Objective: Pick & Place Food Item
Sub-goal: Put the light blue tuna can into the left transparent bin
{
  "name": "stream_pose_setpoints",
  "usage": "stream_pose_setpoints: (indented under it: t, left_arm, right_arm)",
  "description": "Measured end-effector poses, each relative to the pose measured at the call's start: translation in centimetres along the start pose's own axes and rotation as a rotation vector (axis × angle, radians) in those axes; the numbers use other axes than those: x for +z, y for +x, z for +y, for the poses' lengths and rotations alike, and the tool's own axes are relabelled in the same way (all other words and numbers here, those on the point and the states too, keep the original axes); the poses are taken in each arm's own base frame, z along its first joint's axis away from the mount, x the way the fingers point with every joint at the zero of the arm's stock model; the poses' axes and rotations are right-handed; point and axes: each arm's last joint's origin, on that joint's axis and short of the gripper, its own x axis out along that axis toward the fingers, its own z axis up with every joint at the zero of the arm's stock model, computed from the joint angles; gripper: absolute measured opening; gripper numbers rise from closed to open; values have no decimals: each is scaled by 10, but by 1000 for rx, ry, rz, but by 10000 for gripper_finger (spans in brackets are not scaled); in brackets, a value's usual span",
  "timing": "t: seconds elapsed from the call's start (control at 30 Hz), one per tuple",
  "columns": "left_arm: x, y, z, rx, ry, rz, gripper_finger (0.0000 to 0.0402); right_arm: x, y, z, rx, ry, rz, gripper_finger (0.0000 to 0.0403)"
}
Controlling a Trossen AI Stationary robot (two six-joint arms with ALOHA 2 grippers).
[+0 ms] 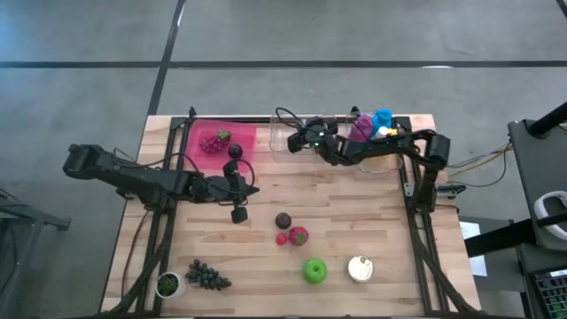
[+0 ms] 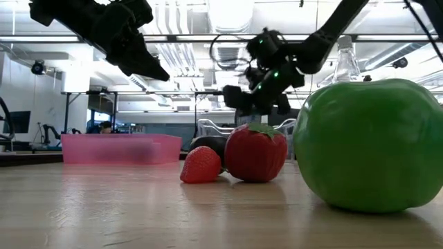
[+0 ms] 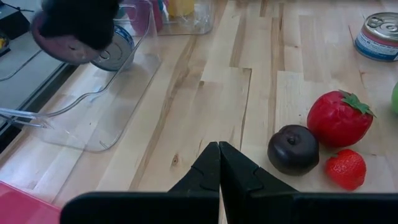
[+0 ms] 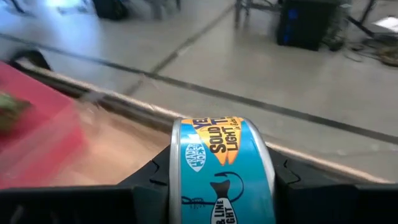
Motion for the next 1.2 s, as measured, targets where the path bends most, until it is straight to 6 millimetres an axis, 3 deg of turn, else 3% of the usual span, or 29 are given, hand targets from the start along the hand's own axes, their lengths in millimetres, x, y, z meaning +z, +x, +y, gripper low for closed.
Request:
stream_pose_setpoints:
  t: [0.33, 0.53, 0.7, 0.97, 1.2]
  left_arm:
    - [0, 0, 0, 0, 0, 0, 1]
    - [0, 0, 0, 0, 0, 0, 1]
    - [0, 0, 0, 0, 0, 0, 1]
    - [0, 0, 0, 0, 0, 0, 1]
    - [0, 0, 0, -1, 0, 0, 1]
  right_arm:
    - [4, 12, 12, -100, -32, 91, 127]
    - [-19, 31, 18, -116, -40, 156, 120]
    - [-22, 44, 23, -72, -5, 192, 132]
    - [-18, 49, 26, -97, -22, 221, 120]
    - [-14, 43, 22, -139, -26, 219, 137]
